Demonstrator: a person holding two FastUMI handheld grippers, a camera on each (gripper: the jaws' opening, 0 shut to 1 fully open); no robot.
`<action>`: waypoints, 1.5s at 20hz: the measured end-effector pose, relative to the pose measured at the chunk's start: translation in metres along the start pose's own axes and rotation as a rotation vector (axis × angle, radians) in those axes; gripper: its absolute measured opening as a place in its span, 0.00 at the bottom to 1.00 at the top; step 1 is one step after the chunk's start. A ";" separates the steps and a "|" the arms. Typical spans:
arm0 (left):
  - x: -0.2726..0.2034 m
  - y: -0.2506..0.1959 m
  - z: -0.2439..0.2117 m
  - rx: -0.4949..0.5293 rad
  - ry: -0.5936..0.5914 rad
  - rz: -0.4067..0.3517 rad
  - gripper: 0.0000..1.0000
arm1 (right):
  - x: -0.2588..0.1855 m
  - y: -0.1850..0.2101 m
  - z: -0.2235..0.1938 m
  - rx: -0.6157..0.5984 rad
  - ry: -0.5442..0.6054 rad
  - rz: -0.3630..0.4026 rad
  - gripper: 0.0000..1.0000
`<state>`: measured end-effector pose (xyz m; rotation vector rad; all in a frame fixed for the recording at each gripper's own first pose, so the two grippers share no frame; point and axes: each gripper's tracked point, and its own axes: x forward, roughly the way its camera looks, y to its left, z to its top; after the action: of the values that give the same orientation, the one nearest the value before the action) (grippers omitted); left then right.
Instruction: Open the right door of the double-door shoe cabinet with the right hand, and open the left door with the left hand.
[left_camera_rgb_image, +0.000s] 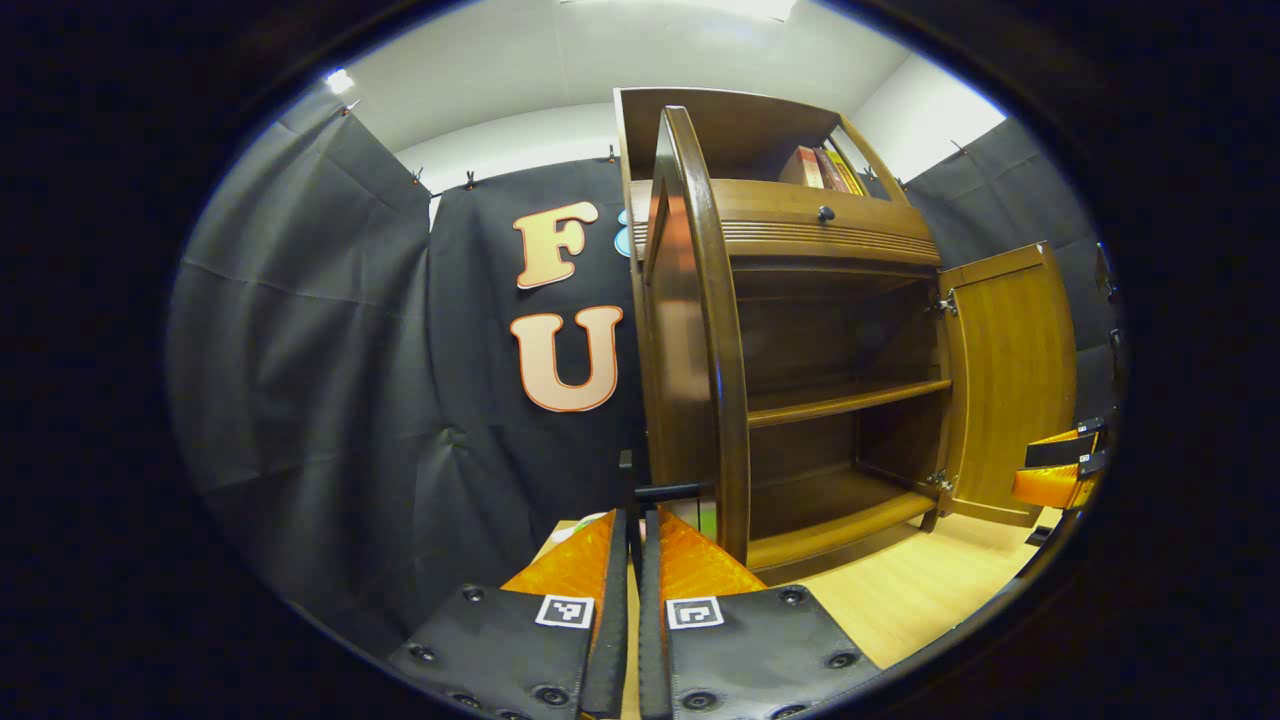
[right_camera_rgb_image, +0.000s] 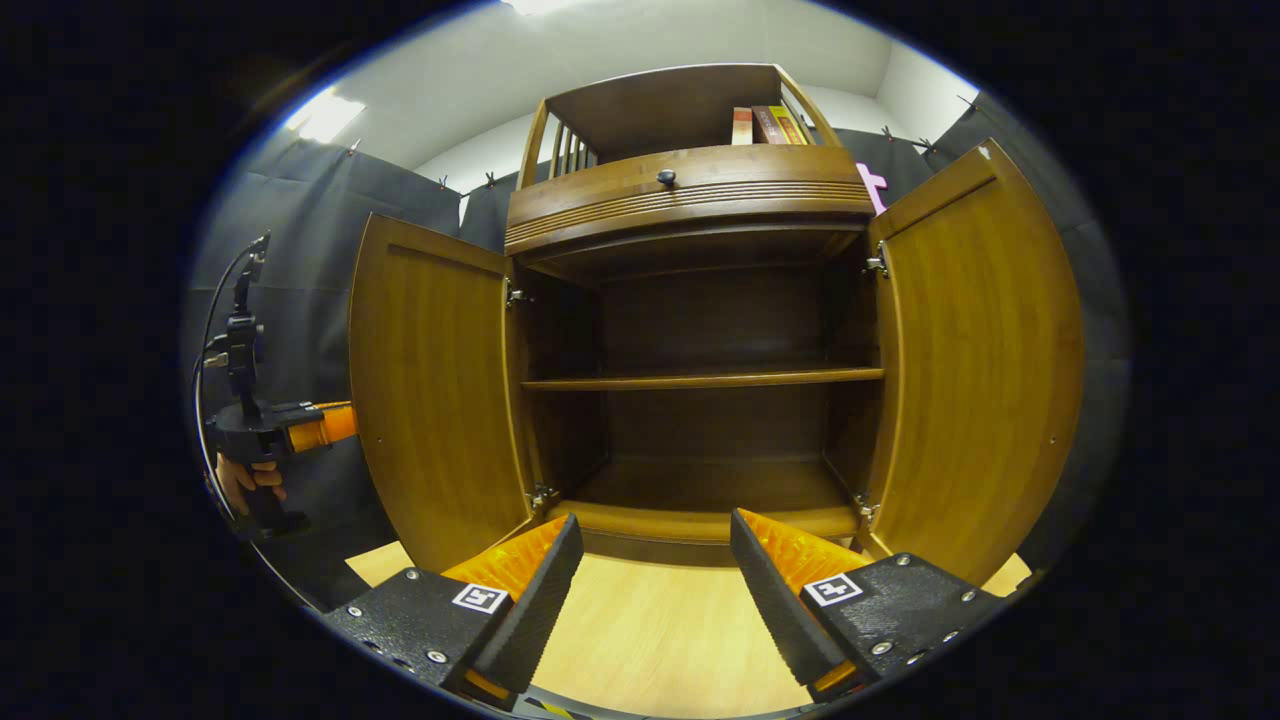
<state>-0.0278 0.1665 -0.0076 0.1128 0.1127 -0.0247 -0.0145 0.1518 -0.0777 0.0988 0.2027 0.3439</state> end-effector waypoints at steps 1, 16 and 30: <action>0.001 0.009 -0.001 -0.010 0.004 -0.006 0.05 | 0.001 0.007 -0.001 0.001 0.000 0.008 0.92; -0.059 0.011 -0.012 -0.045 0.075 0.005 0.19 | 0.005 0.018 -0.011 -0.013 0.034 0.052 0.92; -0.004 -0.217 0.016 -0.125 -0.041 -0.142 0.16 | -0.045 -0.101 0.020 -0.040 -0.024 -0.077 0.92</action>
<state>-0.0368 -0.0507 -0.0154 -0.0208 0.0807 -0.1616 -0.0190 0.0400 -0.0631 0.0551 0.1753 0.2698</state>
